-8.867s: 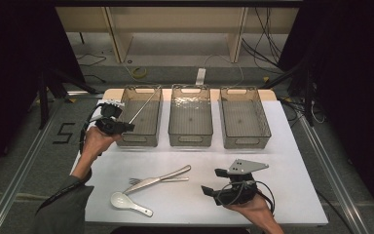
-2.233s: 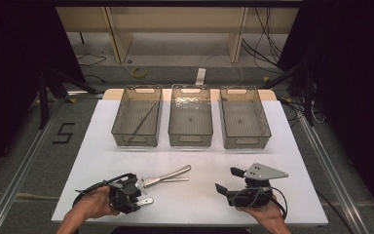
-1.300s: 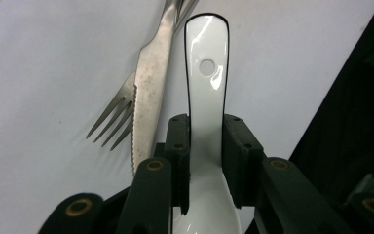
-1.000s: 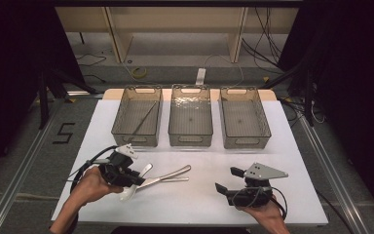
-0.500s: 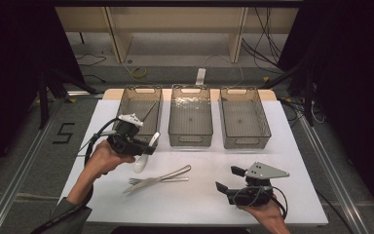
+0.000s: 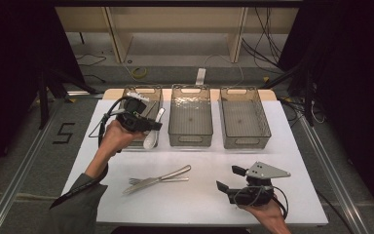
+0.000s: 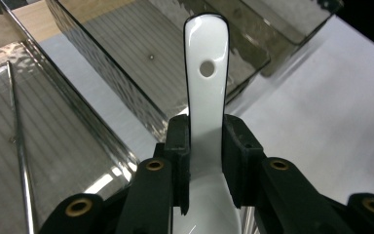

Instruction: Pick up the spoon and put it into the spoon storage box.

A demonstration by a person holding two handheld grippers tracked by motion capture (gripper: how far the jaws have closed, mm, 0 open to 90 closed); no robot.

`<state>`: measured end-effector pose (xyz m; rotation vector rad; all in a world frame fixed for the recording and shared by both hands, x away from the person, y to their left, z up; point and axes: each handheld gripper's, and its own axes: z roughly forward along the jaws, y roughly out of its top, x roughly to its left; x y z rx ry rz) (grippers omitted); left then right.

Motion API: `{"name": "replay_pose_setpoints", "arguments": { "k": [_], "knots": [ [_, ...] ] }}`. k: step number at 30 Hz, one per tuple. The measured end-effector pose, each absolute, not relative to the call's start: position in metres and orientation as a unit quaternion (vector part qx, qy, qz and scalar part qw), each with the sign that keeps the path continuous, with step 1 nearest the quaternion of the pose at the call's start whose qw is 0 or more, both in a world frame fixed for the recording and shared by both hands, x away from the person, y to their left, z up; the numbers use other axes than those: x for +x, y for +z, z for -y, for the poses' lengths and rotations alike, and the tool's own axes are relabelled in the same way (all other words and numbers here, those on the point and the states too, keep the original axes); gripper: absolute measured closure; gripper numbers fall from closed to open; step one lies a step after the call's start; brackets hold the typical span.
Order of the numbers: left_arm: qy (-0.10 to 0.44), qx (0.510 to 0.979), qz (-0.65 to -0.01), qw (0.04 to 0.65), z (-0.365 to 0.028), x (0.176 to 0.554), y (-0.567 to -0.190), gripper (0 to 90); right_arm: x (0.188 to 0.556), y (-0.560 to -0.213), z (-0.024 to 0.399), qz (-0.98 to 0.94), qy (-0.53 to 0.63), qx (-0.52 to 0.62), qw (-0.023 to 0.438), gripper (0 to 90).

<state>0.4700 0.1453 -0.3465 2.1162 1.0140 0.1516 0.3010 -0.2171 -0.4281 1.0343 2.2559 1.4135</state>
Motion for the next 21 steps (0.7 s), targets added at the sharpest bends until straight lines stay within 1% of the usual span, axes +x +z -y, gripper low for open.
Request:
{"name": "replay_pose_setpoints", "arguments": {
  "k": [6, 13, 21],
  "knots": [
    [0.065, 0.832, -0.398, 0.381, -0.130, 0.483, -0.346, 74.0, 0.301, -0.428, 0.218, -0.780, 0.492, 0.360, 0.143, 23.3],
    [0.069, 0.826, -0.400, 0.391, -0.113, 0.497, -0.343, 74.0, 0.301, -0.428, 0.218, -0.778, 0.493, 0.362, 0.140, 23.2],
    [0.061, 0.820, -0.408, 0.397, -0.100, 0.512, -0.346, 74.1, 0.302, -0.429, 0.218, -0.780, 0.491, 0.362, 0.139, 23.2]
  ]
}}
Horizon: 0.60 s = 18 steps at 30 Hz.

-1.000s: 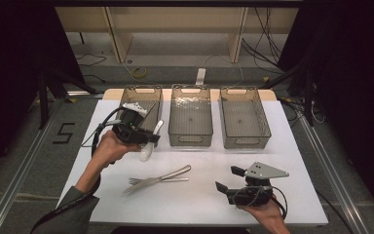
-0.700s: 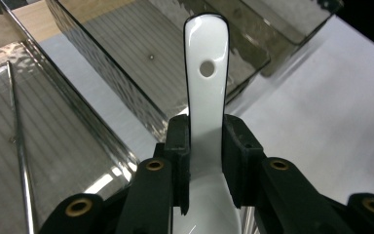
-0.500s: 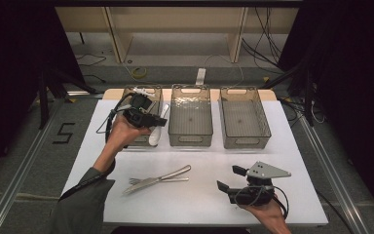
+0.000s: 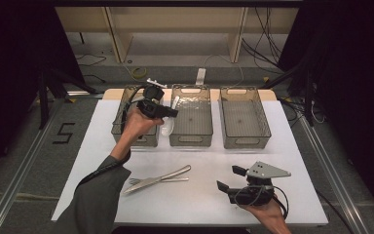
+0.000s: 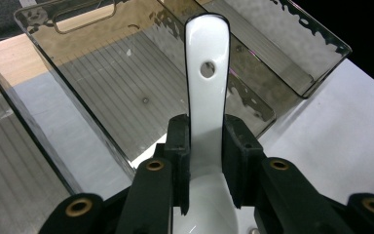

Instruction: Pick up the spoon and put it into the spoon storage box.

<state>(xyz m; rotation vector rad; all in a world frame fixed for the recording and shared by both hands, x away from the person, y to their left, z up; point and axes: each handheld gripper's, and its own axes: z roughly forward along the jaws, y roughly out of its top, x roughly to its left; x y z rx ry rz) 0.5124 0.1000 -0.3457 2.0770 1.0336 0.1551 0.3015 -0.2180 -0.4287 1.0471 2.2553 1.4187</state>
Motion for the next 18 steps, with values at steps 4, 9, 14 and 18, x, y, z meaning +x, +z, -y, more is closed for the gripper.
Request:
{"name": "replay_pose_setpoints", "arguments": {
  "k": [4, 9, 14, 18],
  "knots": [
    [0.060, 0.818, -0.411, 0.397, -0.094, 0.518, -0.348, 74.1, 0.302, -0.429, 0.218, -0.778, 0.495, 0.361, 0.140, 23.2],
    [0.063, 0.815, -0.412, 0.402, -0.087, 0.524, -0.348, 74.0, 0.302, -0.429, 0.218, -0.780, 0.494, 0.359, 0.139, 23.2],
    [0.069, 0.810, -0.417, 0.406, -0.078, 0.531, -0.350, 74.1, 0.301, -0.429, 0.217, -0.780, 0.493, 0.360, 0.137, 23.1],
    [0.071, 0.809, -0.419, 0.405, -0.071, 0.535, -0.354, 74.1, 0.301, -0.429, 0.217, -0.781, 0.494, 0.357, 0.137, 23.1]
  ]
}}
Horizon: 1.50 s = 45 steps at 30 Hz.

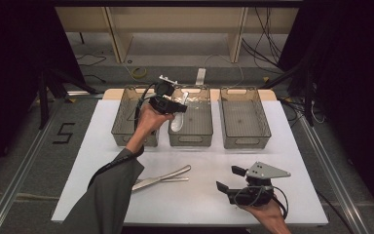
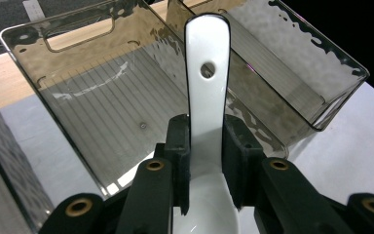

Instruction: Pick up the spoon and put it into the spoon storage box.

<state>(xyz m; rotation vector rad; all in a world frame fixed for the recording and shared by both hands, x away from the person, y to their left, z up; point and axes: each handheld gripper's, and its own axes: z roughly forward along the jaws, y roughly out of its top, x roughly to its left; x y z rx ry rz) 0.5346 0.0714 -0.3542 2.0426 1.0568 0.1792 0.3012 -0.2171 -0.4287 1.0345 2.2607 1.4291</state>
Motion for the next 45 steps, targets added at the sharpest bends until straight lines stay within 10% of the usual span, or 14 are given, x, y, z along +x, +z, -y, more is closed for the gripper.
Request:
{"name": "replay_pose_setpoints", "arguments": {
  "k": [29, 45],
  "knots": [
    [0.097, 0.799, -0.444, 0.393, -0.061, 0.546, -0.391, 73.0, 0.300, -0.429, 0.216, -0.782, 0.494, 0.355, 0.135, 23.0],
    [0.076, 0.810, -0.430, 0.392, -0.089, 0.527, -0.356, 31.0, 0.300, -0.429, 0.216, -0.781, 0.493, 0.358, 0.135, 23.0]
  ]
}}
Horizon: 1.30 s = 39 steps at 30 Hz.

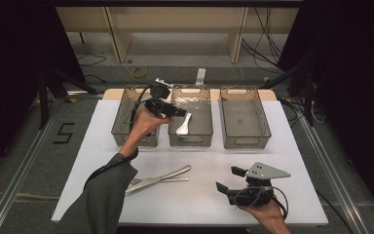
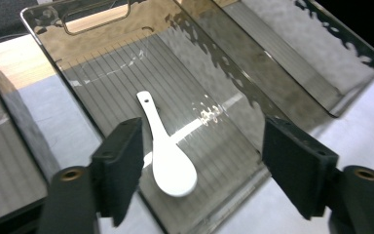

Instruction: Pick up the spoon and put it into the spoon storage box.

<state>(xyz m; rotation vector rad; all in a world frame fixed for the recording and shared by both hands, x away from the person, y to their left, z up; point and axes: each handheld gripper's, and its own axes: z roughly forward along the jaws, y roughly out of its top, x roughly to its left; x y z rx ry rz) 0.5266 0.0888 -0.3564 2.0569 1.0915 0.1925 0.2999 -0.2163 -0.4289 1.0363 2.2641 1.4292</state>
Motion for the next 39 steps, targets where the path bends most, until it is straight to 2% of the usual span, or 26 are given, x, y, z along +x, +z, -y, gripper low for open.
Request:
{"name": "replay_pose_setpoints", "arguments": {
  "k": [7, 16, 39],
  "knots": [
    [0.084, 0.823, -0.407, 0.387, -0.110, 0.490, -0.340, 24.9, 0.300, -0.429, 0.216, -0.781, 0.492, 0.359, 0.136, 23.0],
    [0.076, 0.836, -0.382, 0.388, -0.131, 0.439, -0.357, 21.3, 0.299, -0.429, 0.215, -0.782, 0.492, 0.359, 0.135, 23.0],
    [0.075, 0.894, -0.324, 0.299, -0.132, 0.403, -0.392, 17.6, 0.300, -0.431, 0.216, -0.782, 0.492, 0.359, 0.134, 22.9]
  ]
}}
